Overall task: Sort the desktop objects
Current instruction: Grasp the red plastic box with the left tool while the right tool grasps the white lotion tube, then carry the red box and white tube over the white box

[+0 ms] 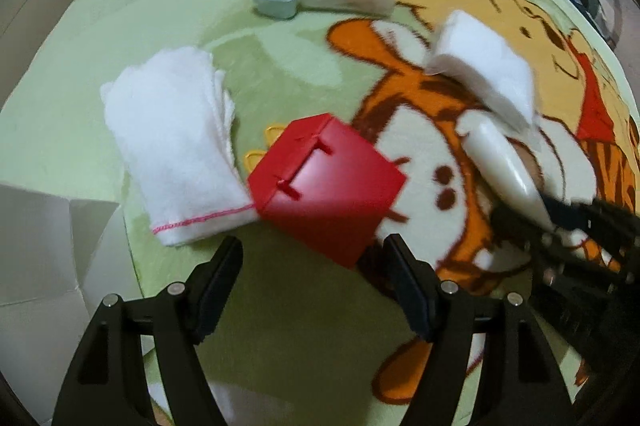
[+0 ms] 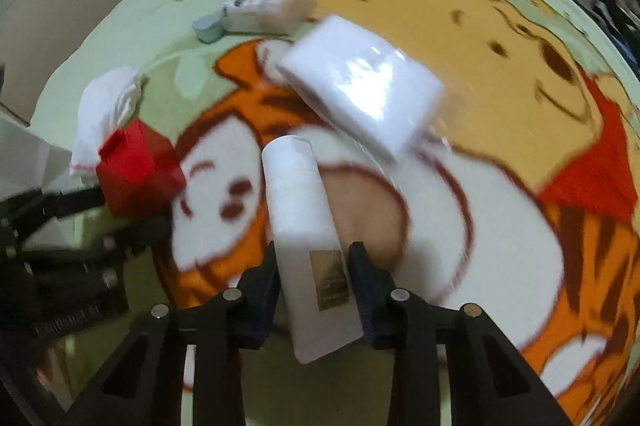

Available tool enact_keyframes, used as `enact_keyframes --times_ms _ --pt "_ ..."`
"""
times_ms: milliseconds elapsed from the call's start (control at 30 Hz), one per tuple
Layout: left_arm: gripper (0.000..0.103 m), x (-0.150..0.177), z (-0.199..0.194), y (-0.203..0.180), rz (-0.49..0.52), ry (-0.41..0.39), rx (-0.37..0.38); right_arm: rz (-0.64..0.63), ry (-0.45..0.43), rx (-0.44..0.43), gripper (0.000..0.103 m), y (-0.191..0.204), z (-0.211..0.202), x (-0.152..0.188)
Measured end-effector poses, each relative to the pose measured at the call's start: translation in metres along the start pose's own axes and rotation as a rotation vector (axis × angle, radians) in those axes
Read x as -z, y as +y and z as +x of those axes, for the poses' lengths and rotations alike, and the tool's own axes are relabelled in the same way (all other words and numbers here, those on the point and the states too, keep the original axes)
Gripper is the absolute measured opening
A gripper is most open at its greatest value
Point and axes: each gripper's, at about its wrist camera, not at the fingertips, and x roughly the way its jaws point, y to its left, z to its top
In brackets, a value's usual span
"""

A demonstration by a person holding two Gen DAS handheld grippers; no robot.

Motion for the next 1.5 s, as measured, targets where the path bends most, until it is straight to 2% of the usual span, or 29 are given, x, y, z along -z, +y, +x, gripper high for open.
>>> enact_keyframes --times_ms 167,267,333,367,400,600,667,733,833,967,1100,1167,1233,1300,1500 --pt "0.074 -0.009 0.011 -0.013 0.026 0.015 -0.016 0.016 -0.017 0.020 0.034 0.004 -0.005 0.017" --pt "0.079 -0.016 0.026 -0.016 0.037 0.051 -0.019 0.021 -0.019 0.034 0.034 0.008 -0.005 0.019" --pt "0.079 -0.018 0.032 -0.018 0.063 0.057 -0.014 0.028 -0.017 0.039 0.035 0.010 -0.003 0.019" --pt "0.077 -0.015 0.030 -0.019 0.084 0.046 -0.009 0.032 -0.015 0.042 0.036 0.011 -0.002 0.019" --pt "0.068 -0.011 0.028 -0.021 0.106 0.034 -0.005 0.036 -0.013 0.046 0.037 0.013 -0.002 0.019" --pt "0.066 0.026 0.007 -0.035 0.223 -0.010 0.057 0.024 -0.029 0.035 0.037 0.020 -0.010 0.026" --pt "0.066 0.040 0.000 -0.033 0.207 -0.013 0.086 0.024 -0.036 0.028 0.037 0.020 -0.017 0.036" --pt "0.066 0.056 -0.005 -0.029 0.192 0.008 0.155 0.032 -0.040 0.021 0.037 0.017 -0.024 0.047" --pt "0.066 0.072 -0.013 -0.029 0.230 0.006 0.164 0.037 -0.050 0.021 0.037 0.017 -0.030 0.057" --pt "0.067 0.064 -0.017 -0.023 0.219 0.015 0.146 0.016 -0.047 0.059 0.038 0.023 -0.028 0.061" --pt "0.067 0.052 -0.013 -0.022 0.210 0.029 0.117 -0.037 -0.022 0.110 0.049 0.029 -0.023 0.054" --pt "0.067 0.049 -0.008 -0.023 0.223 0.036 0.100 -0.065 0.008 0.129 0.050 0.034 -0.012 0.052" --pt "0.067 0.050 -0.007 -0.023 0.225 0.035 0.090 -0.054 0.017 0.112 0.050 0.029 -0.008 0.053" --pt "0.067 0.052 -0.009 -0.023 0.225 0.028 0.082 -0.009 0.026 0.077 0.039 0.022 -0.014 0.055" --pt "0.067 0.060 -0.036 -0.019 0.231 -0.015 0.052 0.073 -0.004 0.054 0.032 0.014 -0.054 0.075"
